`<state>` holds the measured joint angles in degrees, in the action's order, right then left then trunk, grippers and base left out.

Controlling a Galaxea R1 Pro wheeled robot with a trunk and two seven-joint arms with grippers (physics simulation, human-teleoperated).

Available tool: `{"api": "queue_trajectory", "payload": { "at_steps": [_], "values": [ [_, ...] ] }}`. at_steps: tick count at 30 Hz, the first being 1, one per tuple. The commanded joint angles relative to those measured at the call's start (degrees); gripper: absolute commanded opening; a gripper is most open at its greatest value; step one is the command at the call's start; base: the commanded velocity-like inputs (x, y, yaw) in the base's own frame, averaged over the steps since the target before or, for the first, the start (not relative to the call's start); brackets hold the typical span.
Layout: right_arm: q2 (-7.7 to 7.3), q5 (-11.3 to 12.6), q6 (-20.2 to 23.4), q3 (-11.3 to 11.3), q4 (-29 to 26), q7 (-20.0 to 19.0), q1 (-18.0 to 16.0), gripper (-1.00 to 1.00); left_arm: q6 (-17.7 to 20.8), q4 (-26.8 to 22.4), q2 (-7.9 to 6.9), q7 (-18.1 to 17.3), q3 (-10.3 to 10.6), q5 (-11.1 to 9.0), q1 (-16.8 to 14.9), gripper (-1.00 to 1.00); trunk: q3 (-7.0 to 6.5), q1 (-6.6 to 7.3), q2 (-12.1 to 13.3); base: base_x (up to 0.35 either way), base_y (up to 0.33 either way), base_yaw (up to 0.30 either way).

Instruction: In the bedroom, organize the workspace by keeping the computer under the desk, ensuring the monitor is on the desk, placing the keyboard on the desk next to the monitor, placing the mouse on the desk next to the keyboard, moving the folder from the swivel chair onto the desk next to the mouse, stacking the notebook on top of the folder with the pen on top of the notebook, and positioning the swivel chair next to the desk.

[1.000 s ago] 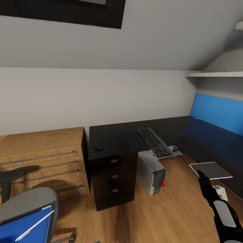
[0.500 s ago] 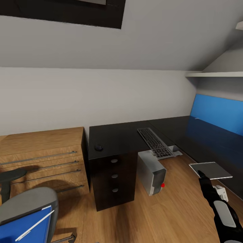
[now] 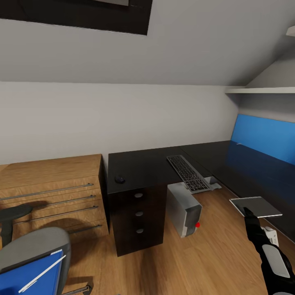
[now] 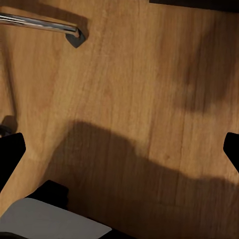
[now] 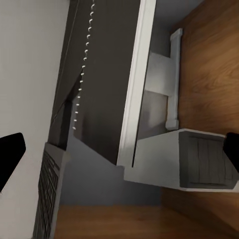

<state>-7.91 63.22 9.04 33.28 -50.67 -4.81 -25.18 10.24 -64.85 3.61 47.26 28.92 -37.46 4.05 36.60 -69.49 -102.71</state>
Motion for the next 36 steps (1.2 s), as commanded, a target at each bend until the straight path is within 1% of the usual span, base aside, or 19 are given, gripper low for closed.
{"api": "queue_trajectory", "payload": {
  "at_steps": [1, 9, 28, 36],
  "values": [
    [0.03, 0.5, 0.4, 0.2, 0.0, -0.2, 0.0, 1.0, 0.3, -0.1, -0.01, 0.3, 0.0, -0.2, 0.0, 1.0, 0.04, 0.0, 0.0, 0.0, 0.0, 0.0],
    [0.15, 1.0, 0.4, 0.3, 0.1, -0.2, 0.0, 1.0, 0.3, -0.1, -0.01, 0.3, 0.1, -0.2, 0.0, 1.0, 0.04, 0.0, 0.0, 0.0, 0.0, 0.0],
    [0.17, 1.1, 0.4, 0.3, 0.1, -0.2, 0.0, 1.0, 0.3, -0.1, -0.01, 0.3, 0.1, -0.1, 0.0, 1.0, 0.04, 0.0, 0.0, 0.001, 0.0, 0.0],
    [0.17, 1.1, 0.4, 0.3, 0.1, -0.2, 0.0, 1.0, 0.2, -0.2, 0.06, 0.3, 0.3, -0.1, 0.0, 1.0, 0.04, 0.0, 0.0, 0.111, 0.0, 0.0]
  ]
}}
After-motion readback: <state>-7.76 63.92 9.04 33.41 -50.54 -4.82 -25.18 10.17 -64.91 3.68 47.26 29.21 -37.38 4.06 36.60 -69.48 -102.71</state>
